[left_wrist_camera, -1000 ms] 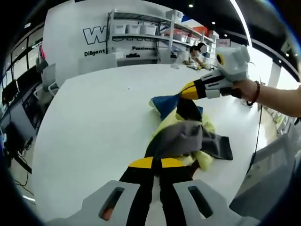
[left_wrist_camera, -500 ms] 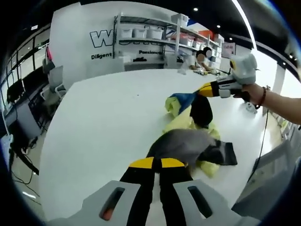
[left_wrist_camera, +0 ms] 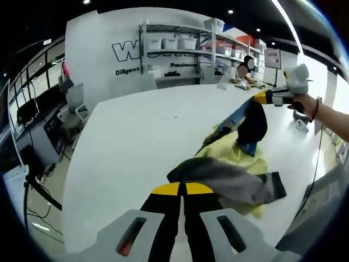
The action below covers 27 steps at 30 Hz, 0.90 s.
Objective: Fold the garment on the visible template until the final outline fits inside the template.
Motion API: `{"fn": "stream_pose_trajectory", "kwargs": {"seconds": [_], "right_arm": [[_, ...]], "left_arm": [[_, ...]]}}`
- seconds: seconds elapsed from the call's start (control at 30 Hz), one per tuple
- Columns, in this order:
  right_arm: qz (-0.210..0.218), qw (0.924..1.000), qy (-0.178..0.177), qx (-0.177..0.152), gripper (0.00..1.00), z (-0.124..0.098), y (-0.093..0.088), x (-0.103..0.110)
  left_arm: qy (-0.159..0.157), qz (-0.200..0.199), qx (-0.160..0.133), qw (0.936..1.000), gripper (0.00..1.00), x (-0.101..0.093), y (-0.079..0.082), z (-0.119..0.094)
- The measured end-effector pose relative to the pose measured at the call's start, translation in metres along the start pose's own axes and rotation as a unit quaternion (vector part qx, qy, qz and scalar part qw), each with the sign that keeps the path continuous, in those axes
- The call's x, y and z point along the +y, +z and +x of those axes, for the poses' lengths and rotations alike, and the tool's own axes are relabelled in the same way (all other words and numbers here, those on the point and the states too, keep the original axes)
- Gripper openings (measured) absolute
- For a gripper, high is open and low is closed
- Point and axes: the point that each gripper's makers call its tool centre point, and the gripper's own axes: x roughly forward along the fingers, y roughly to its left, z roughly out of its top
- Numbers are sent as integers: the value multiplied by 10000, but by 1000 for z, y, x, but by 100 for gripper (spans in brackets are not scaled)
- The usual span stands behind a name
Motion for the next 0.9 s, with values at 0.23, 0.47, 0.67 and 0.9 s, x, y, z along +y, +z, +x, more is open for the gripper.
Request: {"fn": "stream_pose_trajectory", "kwargs": {"seconds": [0.23,0.47,0.67,0.9], "right_arm": [[78,9993,-366,-50,0,-17,1,-27],[48,9983,-559,-132,0,-30,7,-37],[-171,9972,-665,-290,0,-43,25,-38],[-129,9959,-757,-481,0,-59,37,-40]], "left_arm": [[150,-26,-55,9999,3,15,5,-4],[178,61,-143,9997,3,16,15,-7],[174,250,-283,9991,3,13,31,-15],[185,351,-415,9984,3,12,43,-24]]}}
